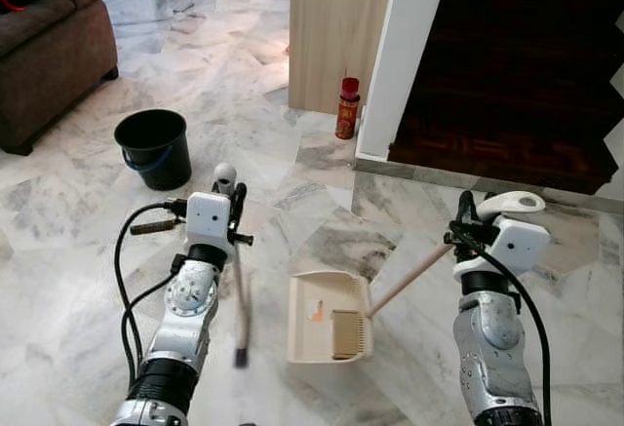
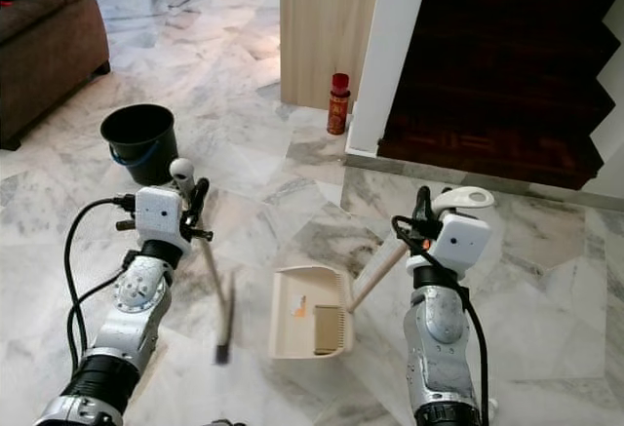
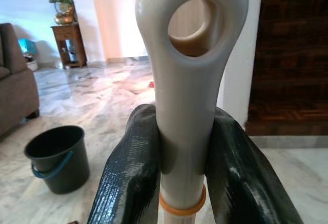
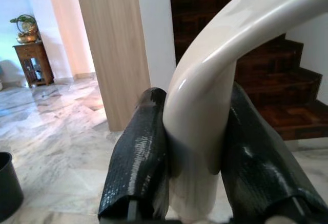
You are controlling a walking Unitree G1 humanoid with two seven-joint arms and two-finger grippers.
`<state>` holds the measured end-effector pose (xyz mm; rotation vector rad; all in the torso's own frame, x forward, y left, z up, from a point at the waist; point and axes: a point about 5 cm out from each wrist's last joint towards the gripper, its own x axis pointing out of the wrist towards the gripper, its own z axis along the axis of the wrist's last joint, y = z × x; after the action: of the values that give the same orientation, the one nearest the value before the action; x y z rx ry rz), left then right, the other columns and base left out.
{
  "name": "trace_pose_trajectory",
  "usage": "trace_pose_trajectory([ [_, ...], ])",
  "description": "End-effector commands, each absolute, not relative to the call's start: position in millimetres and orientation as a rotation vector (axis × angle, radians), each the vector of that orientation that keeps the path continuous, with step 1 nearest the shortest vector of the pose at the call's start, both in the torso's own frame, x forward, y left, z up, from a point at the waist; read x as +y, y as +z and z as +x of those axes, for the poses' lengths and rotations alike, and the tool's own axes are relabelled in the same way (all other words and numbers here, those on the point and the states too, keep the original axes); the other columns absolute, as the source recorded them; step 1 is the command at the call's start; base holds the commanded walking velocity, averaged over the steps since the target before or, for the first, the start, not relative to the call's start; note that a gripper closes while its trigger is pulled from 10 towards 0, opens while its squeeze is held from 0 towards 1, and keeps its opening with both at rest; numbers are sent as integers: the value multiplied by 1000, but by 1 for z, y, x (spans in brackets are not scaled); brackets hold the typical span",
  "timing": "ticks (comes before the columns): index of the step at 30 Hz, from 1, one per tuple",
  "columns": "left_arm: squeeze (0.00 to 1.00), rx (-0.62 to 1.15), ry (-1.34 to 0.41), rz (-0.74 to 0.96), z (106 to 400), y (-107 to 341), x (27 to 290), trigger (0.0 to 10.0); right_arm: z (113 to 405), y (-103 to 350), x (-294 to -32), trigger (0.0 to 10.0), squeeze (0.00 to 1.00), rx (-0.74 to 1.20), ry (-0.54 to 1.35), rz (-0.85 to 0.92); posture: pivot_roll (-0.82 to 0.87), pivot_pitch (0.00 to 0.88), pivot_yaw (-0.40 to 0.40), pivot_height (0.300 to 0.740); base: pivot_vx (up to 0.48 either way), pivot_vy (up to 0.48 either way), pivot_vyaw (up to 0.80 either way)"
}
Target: Sweep floor
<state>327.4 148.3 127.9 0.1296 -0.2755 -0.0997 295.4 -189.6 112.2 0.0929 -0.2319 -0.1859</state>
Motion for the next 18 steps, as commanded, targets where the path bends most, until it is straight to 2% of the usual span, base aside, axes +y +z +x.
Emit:
trace_pose_trajectory([
  [1,0,-321,-115,142,328,138,146,10000,297,123,-195,10000,0,-276,-205,103,92,39,-56,740,0,0,0],
  [6,0,-321,-118,141,329,138,145,10000,297,119,-198,10000,0,-257,-228,137,89,32,-53,740,0,0,0],
  [15,0,-323,-124,135,329,139,144,10000,297,118,-196,10000,0,-250,-223,139,92,36,-52,740,0,0,-726],
  [18,0,-326,-122,137,329,140,145,10000,298,119,-193,10000,0,-254,-216,134,96,45,-52,740,0,0,0],
])
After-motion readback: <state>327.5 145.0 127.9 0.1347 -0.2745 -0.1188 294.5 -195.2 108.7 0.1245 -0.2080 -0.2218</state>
